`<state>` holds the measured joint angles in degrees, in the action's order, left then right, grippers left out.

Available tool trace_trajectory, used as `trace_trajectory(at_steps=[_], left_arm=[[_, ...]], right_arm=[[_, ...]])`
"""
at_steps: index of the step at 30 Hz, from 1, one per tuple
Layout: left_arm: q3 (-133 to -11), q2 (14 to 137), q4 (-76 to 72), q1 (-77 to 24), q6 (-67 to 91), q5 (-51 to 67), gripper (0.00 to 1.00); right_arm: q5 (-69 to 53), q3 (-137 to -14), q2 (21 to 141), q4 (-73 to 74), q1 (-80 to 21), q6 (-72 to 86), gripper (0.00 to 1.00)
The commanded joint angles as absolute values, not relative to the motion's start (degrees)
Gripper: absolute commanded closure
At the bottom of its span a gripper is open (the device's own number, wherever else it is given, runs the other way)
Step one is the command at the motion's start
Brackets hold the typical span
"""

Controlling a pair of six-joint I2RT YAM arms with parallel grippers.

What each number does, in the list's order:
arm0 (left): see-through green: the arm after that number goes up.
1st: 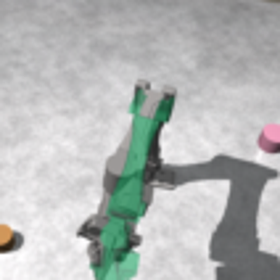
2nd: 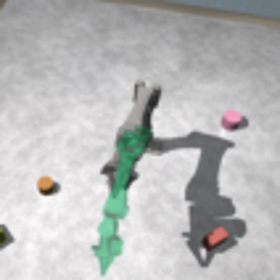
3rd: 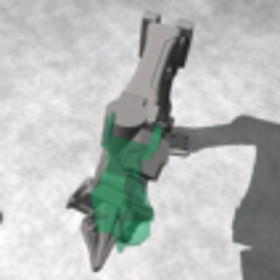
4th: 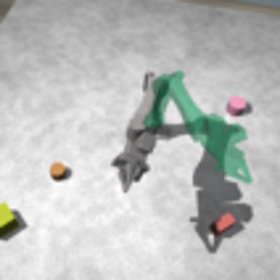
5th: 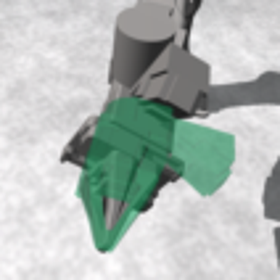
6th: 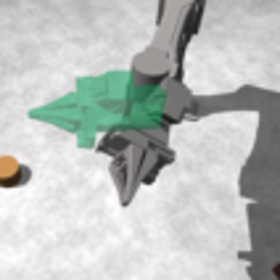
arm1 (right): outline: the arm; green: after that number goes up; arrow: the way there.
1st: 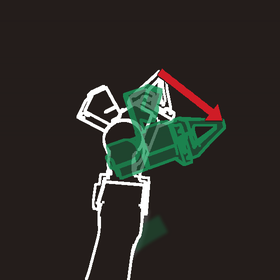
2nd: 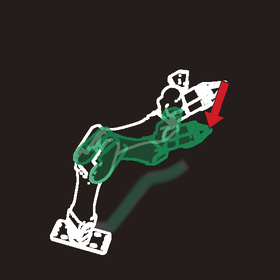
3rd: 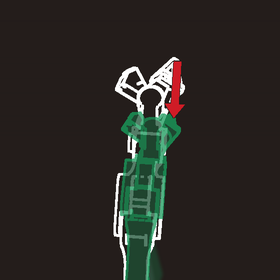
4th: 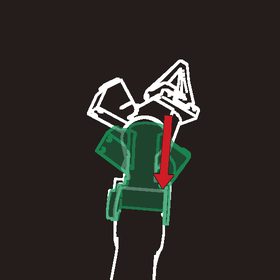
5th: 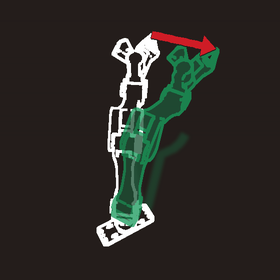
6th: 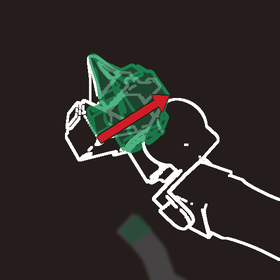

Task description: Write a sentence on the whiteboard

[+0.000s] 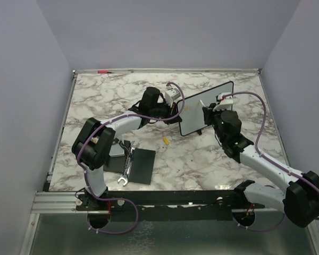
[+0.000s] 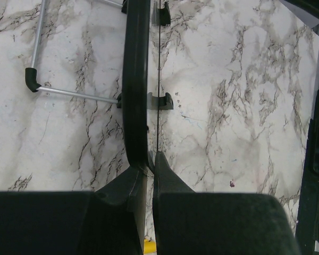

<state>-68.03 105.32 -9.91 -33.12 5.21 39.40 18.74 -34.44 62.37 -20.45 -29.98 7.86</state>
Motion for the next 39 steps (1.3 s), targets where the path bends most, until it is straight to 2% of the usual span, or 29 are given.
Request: trace_trajectory(at_steps=[1, 13, 28, 39], left_arm=[[-69.1, 106.0, -7.8, -33.7, 3.3, 40.0, 1.0], [-69.1, 105.9, -7.8, -33.6, 3.3, 40.1, 1.0], [-69.1, 105.8, -7.7, -33.7, 3.3, 40.1, 1.0], [-69.1, 105.8, -7.8, -33.7, 3.4, 40.0, 1.0]], right_arm=[[19.9, -37.0, 64.3, -23.5, -29.9, 6.0, 0.99], [19.7, -37.1, 66.7, -24.8, -29.8, 5.9, 0.99], [18.8, -29.5, 64.0, -21.3, -29.9, 11.5, 1.0], [20.1, -32.3, 59.2, -19.6, -29.9, 9.4, 0.99]])
